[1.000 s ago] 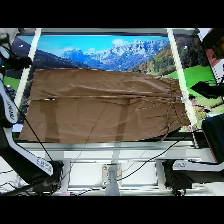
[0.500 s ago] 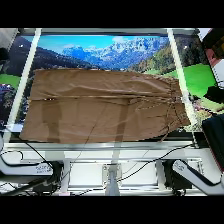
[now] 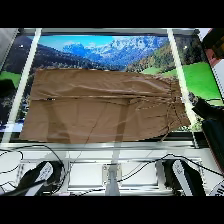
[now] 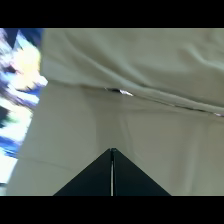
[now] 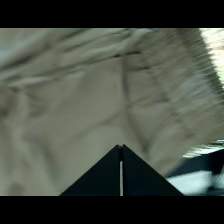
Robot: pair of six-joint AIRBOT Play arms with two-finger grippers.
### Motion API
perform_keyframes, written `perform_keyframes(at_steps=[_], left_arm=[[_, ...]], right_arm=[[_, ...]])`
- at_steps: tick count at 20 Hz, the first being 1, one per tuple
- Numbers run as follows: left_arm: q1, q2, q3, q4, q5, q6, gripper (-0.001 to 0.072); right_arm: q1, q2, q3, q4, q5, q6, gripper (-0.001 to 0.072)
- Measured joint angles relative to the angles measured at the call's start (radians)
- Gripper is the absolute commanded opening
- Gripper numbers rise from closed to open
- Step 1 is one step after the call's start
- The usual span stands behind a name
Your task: Fold the clothes and pants, and hang the long-sleeved shirts on hangers.
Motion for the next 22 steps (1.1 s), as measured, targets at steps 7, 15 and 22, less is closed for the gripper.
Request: perform_keyframes(at_steps=[7,15,22], left_arm=[[-0.121,0.162,-0.338,-0.031,0.077,0.14,0.001],[-0.213,0.176,-0.421,-0.04,0.08,0.18,0.0012],[-0.22,0.176,-0.427,-0.046,0.126,0.183,0.0011]], right_arm=[[0.04,0.019,-0.042,-0.036,0.046,-0.072,0.004],[0.065,0.077,-0.18,-0.239,0.08,-0.051,0.0155],[-0.036,0.073,-0.282,-0.197,-0.072,0.069,0.0417]])
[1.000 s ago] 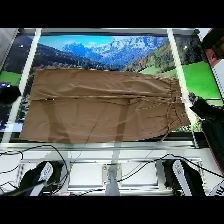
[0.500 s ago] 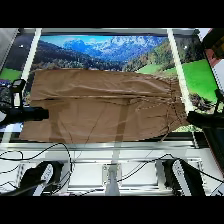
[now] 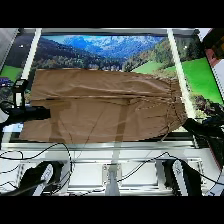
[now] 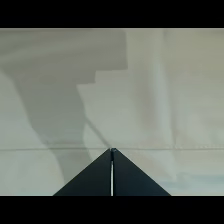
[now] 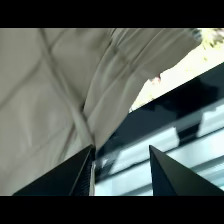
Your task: Fold the clothes and pants, and hang the long-sleeved shirts on hangers.
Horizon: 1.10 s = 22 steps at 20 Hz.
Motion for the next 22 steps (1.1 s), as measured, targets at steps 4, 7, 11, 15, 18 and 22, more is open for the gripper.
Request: perform_keyframes(at_steps=[4,7,11,15,18,22], left_arm=[[0.0,0.0,0.0,0.0,0.008,0.0,0.0011],[0.0,0.0,0.0,0.0,0.011,0.0,0.0012],[0.0,0.0,0.0,0.0,0.012,0.0,0.0012],[0.0,0.0,0.0,0.0,0.031,0.0,0.0011],[0.0,0.0,0.0,0.0,0.042,0.0,0.0012],[0.0,0.0,0.0,0.0,0.048,0.0,0.0012]], right_arm=[[-0.04,-0.135,-0.009,0.083,-0.051,0.002,0.0417],[-0.052,-0.244,-0.011,0.179,-0.102,-0.057,0.0457],[-0.068,-0.311,-0.005,0.23,-0.136,-0.085,0.0458],[-0.106,-0.33,0.0,0.217,-0.105,-0.084,0.0458],[-0.13,-0.335,-0.006,0.213,-0.112,-0.077,0.0452],[-0.141,-0.343,-0.015,0.241,-0.161,-0.088,0.0451]])
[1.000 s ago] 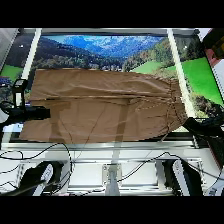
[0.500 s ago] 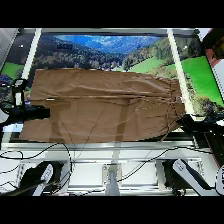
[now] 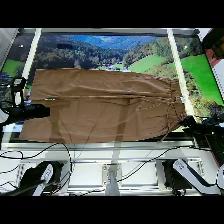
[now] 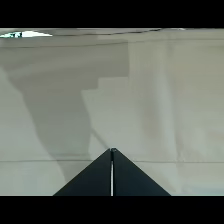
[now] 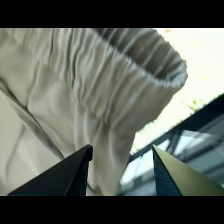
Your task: Fold the clothes and pants, and hang the long-sleeved shirts on hangers.
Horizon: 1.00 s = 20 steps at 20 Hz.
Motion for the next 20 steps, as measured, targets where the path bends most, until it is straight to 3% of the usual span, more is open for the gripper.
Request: perform_keyframes(at_steps=[6,7,9,10,11,12,13,14,16,20], left_arm=[[0.0,0.0,0.0,0.0,0.001,0.0,0.0012],[0.0,0.0,0.0,0.0,0.003,0.0,0.0012],[0.0,0.0,0.0,-0.005,0.017,0.001,0.0024],[0.0,0.0,0.0,-0.011,0.025,0.002,0.0024],[0.0,0.0,0.0,-0.018,0.031,0.002,0.0106],[0.0,0.0,0.0,-0.023,0.034,0.004,0.0343],[0.0,0.0,0.0,-0.029,0.036,0.004,0.0584],[0.0,0.0,0.0,-0.032,0.039,0.003,0.0627],[0.0,0.0,0.0,-0.037,0.042,-0.011,0.0628],[0.0,0.0,0.0,-0.042,0.045,-0.031,0.0628]], right_arm=[[-0.003,-0.085,-0.006,0.127,-0.038,-0.09,0.0445],[-0.003,-0.093,-0.007,0.139,-0.04,-0.111,0.039],[-0.003,-0.105,-0.007,0.148,-0.053,-0.148,0.0363],[-0.003,-0.108,-0.007,0.153,-0.06,-0.162,0.0295],[-0.003,-0.112,-0.008,0.157,-0.072,-0.177,0.0281],[-0.003,-0.114,-0.008,0.163,-0.079,-0.192,0.0284],[-0.003,-0.116,-0.008,0.175,-0.086,-0.21,0.0386],[-0.003,-0.116,-0.008,0.195,-0.087,-0.227,0.0586],[-0.003,-0.116,-0.008,0.243,-0.09,-0.252,0.0545],[-0.003,-0.117,-0.008,0.252,-0.109,-0.23,0.0546]])
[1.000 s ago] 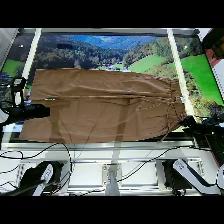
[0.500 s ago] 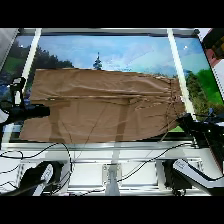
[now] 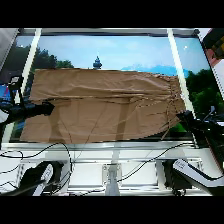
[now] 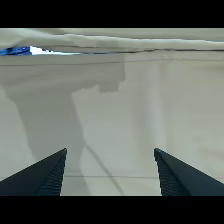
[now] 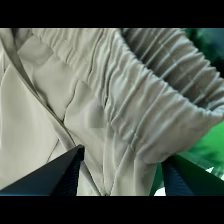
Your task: Fold the clothes and pants, and hang the long-sleeved shirts on hangers.
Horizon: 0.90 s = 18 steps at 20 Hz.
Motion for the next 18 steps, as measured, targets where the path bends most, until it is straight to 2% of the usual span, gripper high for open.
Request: perform_keyframes(at_steps=[2,3,7,11,14,15,16,18], left_arm=[[0.0,0.0,0.0,-0.001,0.001,-0.005,0.0628],[0.0,0.0,0.0,-0.002,0.001,-0.007,0.0628],[0.0,0.0,0.0,-0.002,0.001,-0.01,0.0627],[0.0,0.0,0.0,-0.002,0.002,-0.01,0.0627],[0.0,0.0,0.0,-0.002,0.002,-0.01,0.0627],[0.0,0.0,0.0,-0.002,0.002,-0.01,0.0627],[0.0,0.0,0.0,-0.002,0.002,-0.011,0.0627],[0.0,0.0,0.0,0.0,0.001,-0.017,0.0626]], right_arm=[[0.0,0.0,0.0,-0.018,-0.011,0.026,0.054],[0.0,-0.001,0.001,-0.024,-0.016,0.047,0.0485],[0.001,-0.034,0.001,0.01,0.003,0.065,0.0458],[0.001,-0.119,0.001,0.084,0.118,-0.021,0.0458],[0.002,-0.155,-0.001,0.163,0.14,-0.117,0.0448],[0.002,-0.161,-0.001,0.189,0.137,-0.138,0.039],[0.002,-0.165,-0.001,0.214,0.127,-0.156,0.0298],[0.002,-0.17,-0.002,0.24,0.113,-0.18,0.0278]])
